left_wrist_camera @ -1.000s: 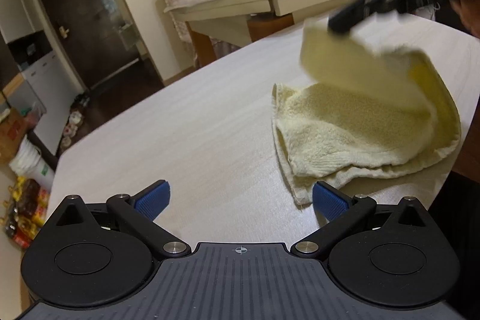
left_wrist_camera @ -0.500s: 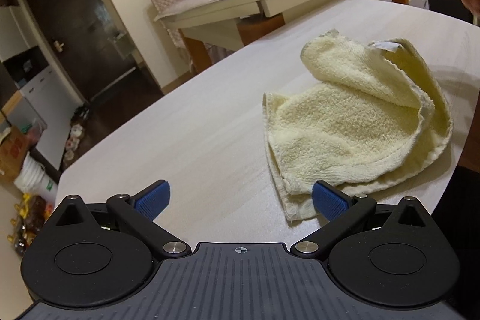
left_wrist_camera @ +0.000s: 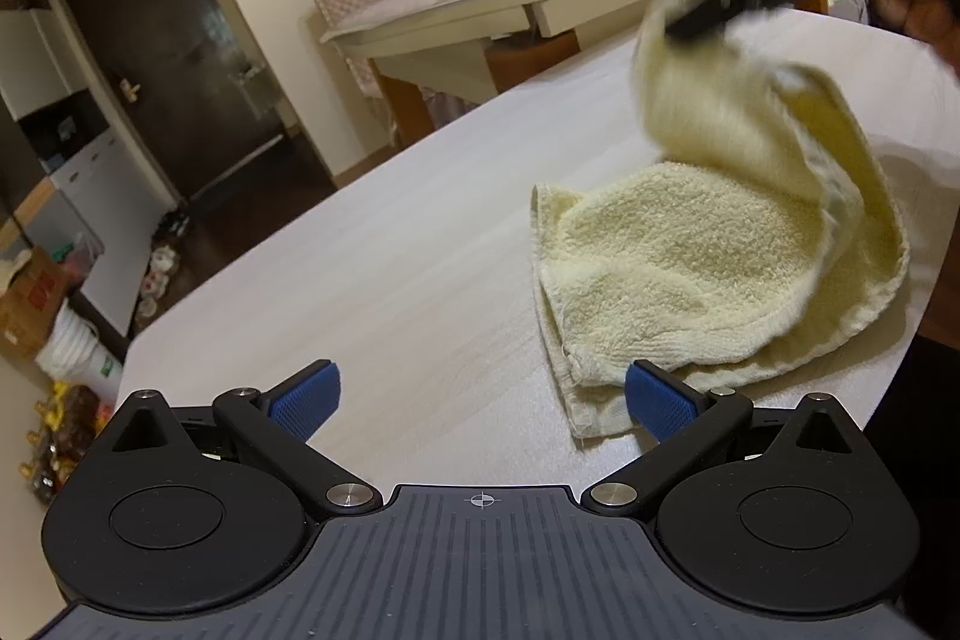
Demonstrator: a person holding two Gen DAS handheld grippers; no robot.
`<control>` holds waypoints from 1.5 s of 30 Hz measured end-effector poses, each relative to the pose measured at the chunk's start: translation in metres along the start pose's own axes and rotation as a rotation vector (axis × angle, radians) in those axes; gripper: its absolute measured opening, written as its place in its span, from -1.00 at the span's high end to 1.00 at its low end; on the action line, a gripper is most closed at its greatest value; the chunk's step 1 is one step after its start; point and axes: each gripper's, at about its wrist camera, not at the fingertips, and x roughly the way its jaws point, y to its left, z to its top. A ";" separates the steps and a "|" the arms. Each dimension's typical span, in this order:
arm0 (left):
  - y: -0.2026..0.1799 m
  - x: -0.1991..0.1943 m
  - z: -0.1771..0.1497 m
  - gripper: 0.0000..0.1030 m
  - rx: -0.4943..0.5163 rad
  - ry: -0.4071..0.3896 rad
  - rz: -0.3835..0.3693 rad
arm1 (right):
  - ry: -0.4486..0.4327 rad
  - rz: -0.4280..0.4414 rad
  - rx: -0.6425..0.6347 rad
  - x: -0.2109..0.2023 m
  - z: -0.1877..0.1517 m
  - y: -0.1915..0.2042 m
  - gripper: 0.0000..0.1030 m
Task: Fold towel
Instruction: 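Grasp a towel corner with the right gripper and lift it up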
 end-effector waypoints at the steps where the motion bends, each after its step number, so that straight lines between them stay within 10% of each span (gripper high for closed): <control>1: -0.001 0.000 0.000 -1.00 0.007 -0.003 0.001 | -0.051 0.007 0.017 -0.016 0.001 0.001 0.93; 8: -0.007 -0.001 0.001 -1.00 0.048 -0.023 0.007 | -0.336 -0.047 0.051 -0.091 0.009 0.006 0.92; 16: -0.005 -0.002 -0.001 -1.00 0.012 -0.018 0.008 | -0.328 -0.226 -0.019 -0.030 0.056 -0.015 0.92; 20: -0.006 -0.002 -0.001 -1.00 0.001 -0.014 0.010 | -0.250 -0.356 0.043 0.007 0.071 -0.053 0.89; 24: -0.008 -0.003 0.001 -1.00 0.007 -0.010 0.006 | -0.148 -0.418 0.087 0.025 0.070 -0.075 0.36; 30: -0.001 -0.003 0.013 -1.00 -0.015 -0.044 -0.036 | -0.112 -0.333 0.013 -0.002 0.042 -0.055 0.06; 39: -0.004 0.032 0.055 -1.00 0.043 -0.084 -0.109 | 0.204 -0.232 -0.355 0.019 -0.019 0.008 -0.27; 43: 0.011 0.050 0.070 -1.00 -0.026 -0.082 -0.200 | 0.249 -0.256 -0.409 0.038 -0.031 0.015 -0.12; 45: 0.025 0.059 0.076 -0.96 -0.112 -0.068 -0.303 | 0.254 -0.256 -0.397 0.036 -0.034 0.015 0.43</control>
